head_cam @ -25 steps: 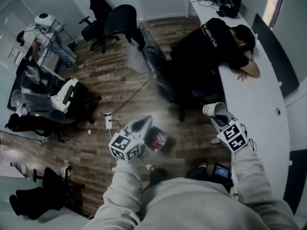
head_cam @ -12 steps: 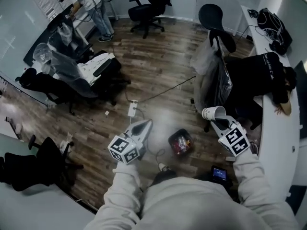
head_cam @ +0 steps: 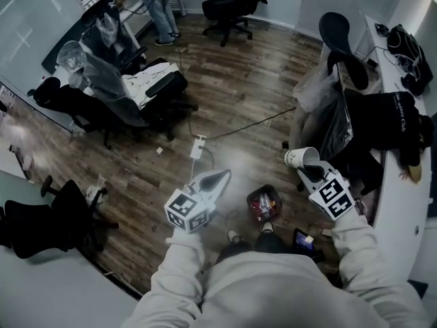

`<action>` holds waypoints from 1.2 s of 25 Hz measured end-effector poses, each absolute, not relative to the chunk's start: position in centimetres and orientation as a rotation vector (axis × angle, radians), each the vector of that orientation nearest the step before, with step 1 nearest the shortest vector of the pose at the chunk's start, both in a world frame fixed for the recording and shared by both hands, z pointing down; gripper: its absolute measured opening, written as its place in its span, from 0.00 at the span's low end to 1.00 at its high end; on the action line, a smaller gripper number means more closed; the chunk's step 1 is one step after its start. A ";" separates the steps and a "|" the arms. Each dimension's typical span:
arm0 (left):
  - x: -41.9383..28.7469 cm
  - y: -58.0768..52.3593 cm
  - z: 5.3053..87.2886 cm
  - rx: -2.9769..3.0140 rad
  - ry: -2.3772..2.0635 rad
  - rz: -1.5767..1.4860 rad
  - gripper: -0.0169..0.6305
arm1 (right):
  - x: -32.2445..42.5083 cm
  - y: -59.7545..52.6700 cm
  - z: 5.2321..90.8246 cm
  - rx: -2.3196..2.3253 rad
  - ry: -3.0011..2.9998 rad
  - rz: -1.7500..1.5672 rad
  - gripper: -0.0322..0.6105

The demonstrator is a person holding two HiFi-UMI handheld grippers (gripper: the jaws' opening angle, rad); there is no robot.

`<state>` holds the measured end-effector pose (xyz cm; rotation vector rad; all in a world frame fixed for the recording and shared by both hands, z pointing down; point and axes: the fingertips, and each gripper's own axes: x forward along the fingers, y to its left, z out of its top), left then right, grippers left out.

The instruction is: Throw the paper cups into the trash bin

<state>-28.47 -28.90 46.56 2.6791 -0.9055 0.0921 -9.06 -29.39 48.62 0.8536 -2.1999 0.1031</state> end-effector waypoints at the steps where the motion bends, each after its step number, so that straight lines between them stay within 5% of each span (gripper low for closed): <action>1: -28.7 -28.9 47.0 2.669 -0.917 0.108 0.01 | -9.5 -29.8 48.7 0.839 -2.204 0.102 0.11; 30: -26.9 -29.6 56.4 2.515 -1.024 0.224 0.01 | -7.8 -30.3 59.6 0.546 -2.241 0.199 0.11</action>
